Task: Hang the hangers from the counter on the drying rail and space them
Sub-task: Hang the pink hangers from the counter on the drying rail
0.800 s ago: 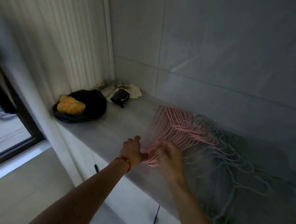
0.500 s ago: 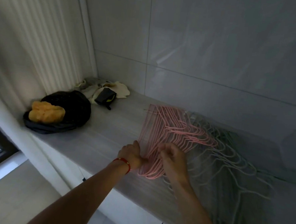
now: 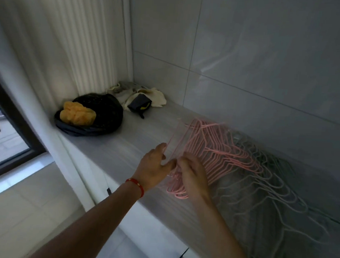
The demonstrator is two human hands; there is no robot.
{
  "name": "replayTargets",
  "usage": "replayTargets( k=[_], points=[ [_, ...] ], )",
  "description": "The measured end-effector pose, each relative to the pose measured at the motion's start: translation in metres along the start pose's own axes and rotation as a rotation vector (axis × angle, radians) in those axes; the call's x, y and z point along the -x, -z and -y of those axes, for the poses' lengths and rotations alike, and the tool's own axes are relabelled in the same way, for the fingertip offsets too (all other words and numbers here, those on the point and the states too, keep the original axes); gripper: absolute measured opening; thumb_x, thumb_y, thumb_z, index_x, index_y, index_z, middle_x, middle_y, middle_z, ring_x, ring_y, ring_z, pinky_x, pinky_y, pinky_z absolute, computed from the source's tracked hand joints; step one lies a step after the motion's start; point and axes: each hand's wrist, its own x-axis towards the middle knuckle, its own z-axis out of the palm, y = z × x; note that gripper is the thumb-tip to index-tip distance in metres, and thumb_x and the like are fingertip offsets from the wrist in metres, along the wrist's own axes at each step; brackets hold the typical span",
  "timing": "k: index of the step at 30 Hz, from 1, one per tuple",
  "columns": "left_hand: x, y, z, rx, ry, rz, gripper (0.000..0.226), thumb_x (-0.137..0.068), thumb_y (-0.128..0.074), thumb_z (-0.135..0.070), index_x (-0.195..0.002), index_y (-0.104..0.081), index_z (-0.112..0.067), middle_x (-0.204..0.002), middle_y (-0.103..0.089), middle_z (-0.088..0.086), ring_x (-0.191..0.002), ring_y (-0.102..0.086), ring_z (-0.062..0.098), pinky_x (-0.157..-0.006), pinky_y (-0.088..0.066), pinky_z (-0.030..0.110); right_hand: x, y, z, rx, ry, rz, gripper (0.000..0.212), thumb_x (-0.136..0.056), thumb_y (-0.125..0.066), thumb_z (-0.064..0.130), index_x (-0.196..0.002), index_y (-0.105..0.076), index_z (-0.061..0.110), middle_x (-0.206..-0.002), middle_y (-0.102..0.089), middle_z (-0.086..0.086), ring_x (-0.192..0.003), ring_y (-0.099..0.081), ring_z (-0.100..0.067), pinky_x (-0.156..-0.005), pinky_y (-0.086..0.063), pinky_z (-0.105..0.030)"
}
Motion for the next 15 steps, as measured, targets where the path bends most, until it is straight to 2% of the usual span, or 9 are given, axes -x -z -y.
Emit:
replayTargets(
  k=[3, 5, 7, 9, 11, 15],
  points=[
    [0.047, 0.01, -0.013, 0.203, 0.039, -0.09, 0.059, -0.101, -0.057, -0.039, -0.152, -0.036, -0.019, -0.118, -0.065, 0.0, -0.101, -0.064, 0.013, -0.083, -0.052, 0.022, 0.011, -0.005, 0.008, -0.066, -0.077, 0.148, 0.055, -0.089, -0.064, 0.049, -0.138, -0.05, 0.031, -0.126, -0.064, 0.002, -0.106, -0.066, -0.014, -0.076, -0.053, -0.031],
    [0.083, 0.017, -0.014, 0.323, 0.092, -0.176, 0.057, -0.101, -0.056, -0.042, -0.151, -0.036, -0.023, -0.106, -0.069, -0.007, -0.094, -0.067, 0.012, -0.083, -0.058, 0.032, 0.022, -0.01, 0.016, -0.059, -0.098, 0.276, 0.07, -0.081, -0.063, 0.063, -0.143, -0.045, 0.036, -0.129, -0.064, 0.003, -0.109, -0.065, -0.018, -0.077, -0.052, -0.036],
    [0.126, 0.02, -0.007, 0.377, 0.133, -0.297, 0.053, -0.1, -0.057, -0.044, -0.146, -0.039, -0.026, -0.093, -0.072, -0.01, -0.085, -0.069, 0.01, -0.085, -0.06, 0.042, 0.042, -0.026, 0.022, -0.088, -0.128, 0.446, 0.082, -0.074, -0.066, 0.069, -0.142, -0.047, 0.028, -0.129, -0.066, 0.0, -0.109, -0.068, -0.018, -0.087, -0.055, -0.038],
    [0.17, 0.019, 0.0, 0.436, 0.166, -0.398, 0.046, -0.1, -0.058, -0.043, -0.14, -0.043, -0.025, -0.089, -0.075, -0.01, -0.081, -0.069, 0.011, -0.082, -0.061, 0.043, 0.067, -0.044, 0.023, -0.163, -0.167, 0.634, 0.068, -0.083, -0.066, 0.06, -0.135, -0.054, 0.018, -0.124, -0.069, -0.007, -0.107, -0.072, -0.02, -0.093, -0.055, -0.039],
    [0.219, 0.016, 0.009, 0.492, 0.221, -0.493, 0.043, -0.098, -0.059, -0.047, -0.133, -0.045, -0.027, -0.097, -0.075, -0.008, -0.088, -0.07, 0.013, -0.082, -0.061, 0.041, 0.102, -0.062, 0.015, -0.17, -0.202, 0.793, 0.053, -0.09, -0.064, 0.049, -0.127, -0.059, 0.011, -0.118, -0.07, -0.011, -0.106, -0.072, -0.022, -0.093, -0.056, -0.043],
    [0.334, 0.005, 0.021, 0.55, 0.353, -0.663, 0.055, -0.093, -0.056, -0.057, -0.135, -0.042, -0.025, -0.114, -0.072, -0.003, -0.102, -0.071, 0.011, -0.09, -0.061, 0.037, 0.194, -0.095, -0.014, -0.046, -0.239, 1.031, 0.042, -0.092, -0.065, 0.041, -0.103, -0.065, 0.0, -0.092, -0.068, -0.012, -0.095, -0.069, -0.029, -0.092, -0.054, -0.043]
  ],
)
